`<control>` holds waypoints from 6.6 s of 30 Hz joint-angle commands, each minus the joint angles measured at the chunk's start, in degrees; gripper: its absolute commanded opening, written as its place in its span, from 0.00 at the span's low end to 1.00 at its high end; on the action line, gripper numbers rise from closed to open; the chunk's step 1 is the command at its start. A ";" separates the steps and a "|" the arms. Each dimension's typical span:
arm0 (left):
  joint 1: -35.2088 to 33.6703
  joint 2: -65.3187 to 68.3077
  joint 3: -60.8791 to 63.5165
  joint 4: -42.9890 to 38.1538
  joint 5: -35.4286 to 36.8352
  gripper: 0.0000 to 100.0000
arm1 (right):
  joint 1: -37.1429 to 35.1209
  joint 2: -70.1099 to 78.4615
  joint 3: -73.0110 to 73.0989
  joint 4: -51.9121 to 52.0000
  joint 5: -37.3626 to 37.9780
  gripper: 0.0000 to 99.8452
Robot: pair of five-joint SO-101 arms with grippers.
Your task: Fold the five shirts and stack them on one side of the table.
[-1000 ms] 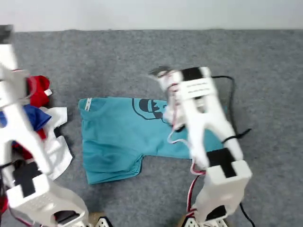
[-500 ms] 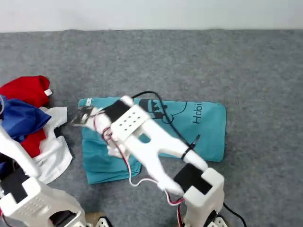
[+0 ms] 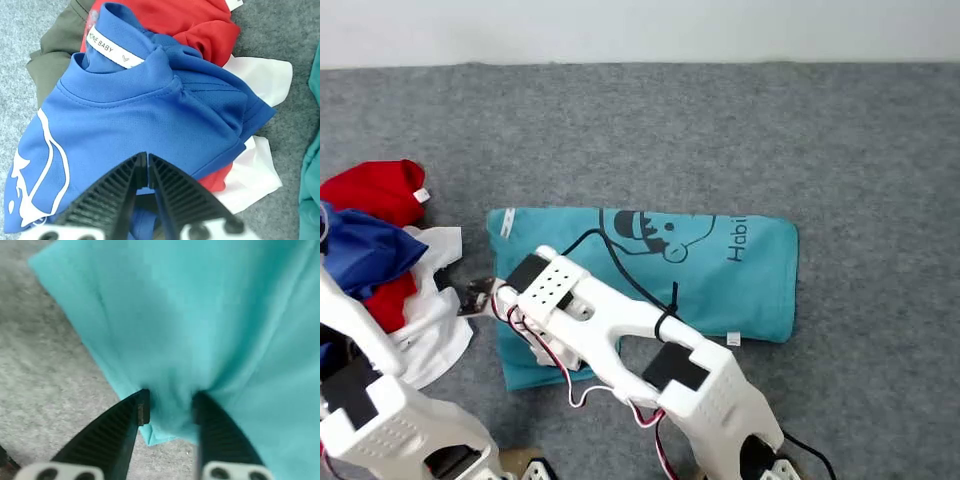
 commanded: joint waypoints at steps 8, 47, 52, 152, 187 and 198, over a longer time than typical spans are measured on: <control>-0.26 -3.43 -0.31 -0.53 0.00 0.02 | 3.03 -2.24 -1.41 6.29 0.09 0.05; -0.35 -3.78 -0.57 -0.44 0.00 0.02 | -14.29 -1.63 -10.11 -1.89 0.00 0.01; -0.35 -3.78 -0.57 -0.53 0.00 0.02 | -11.82 -5.05 -10.11 -2.07 0.00 0.01; 0.00 -3.16 -0.31 -0.79 0.00 0.02 | 6.81 4.62 -37.01 16.66 -0.09 0.02; -0.18 -3.16 3.91 -0.97 -0.09 0.02 | 3.74 12.44 -36.22 13.49 -22.24 0.01; -0.18 -3.16 4.09 -2.11 -0.09 0.02 | 9.19 6.55 -36.22 5.49 8.53 0.01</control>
